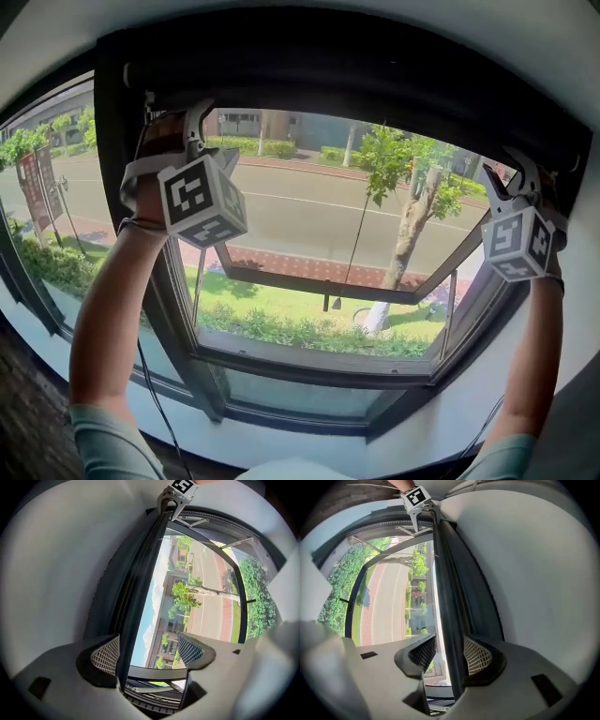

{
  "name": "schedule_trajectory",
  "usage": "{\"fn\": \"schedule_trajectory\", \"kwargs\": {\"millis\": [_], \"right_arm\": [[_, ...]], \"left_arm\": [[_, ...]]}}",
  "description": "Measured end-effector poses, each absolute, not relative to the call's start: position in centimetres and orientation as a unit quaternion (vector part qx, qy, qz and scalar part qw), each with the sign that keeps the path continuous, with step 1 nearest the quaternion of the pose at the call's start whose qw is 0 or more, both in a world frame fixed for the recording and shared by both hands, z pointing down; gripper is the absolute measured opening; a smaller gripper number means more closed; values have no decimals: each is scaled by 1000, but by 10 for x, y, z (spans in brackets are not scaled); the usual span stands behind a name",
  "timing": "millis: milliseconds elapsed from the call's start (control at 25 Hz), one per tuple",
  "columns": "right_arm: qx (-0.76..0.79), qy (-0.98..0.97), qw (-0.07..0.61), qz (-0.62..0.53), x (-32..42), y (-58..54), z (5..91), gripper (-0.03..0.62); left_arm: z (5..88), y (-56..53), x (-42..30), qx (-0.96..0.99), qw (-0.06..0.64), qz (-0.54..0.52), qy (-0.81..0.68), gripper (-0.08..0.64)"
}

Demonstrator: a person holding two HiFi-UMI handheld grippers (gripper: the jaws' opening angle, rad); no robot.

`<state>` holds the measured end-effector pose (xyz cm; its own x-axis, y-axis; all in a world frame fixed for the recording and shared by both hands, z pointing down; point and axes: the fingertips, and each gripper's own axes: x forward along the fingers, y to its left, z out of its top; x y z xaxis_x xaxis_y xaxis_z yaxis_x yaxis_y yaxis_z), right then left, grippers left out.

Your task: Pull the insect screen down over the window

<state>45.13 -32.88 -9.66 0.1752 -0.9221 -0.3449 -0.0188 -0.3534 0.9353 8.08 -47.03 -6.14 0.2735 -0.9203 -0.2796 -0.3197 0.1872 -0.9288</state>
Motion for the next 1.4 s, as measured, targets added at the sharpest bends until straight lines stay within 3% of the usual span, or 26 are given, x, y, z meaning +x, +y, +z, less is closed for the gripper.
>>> {"fn": "schedule_trajectory", "kwargs": {"millis": [720,1400], "right_arm": [[606,-343,520,-495,455,-352,-84,164],[591,-361,554,-461,457,-348,-56,164]], "left_arm": [[-63,-498,67,-519,574,-347,530,379],[-26,-487,65,-542,549,-414,483,402]]}}
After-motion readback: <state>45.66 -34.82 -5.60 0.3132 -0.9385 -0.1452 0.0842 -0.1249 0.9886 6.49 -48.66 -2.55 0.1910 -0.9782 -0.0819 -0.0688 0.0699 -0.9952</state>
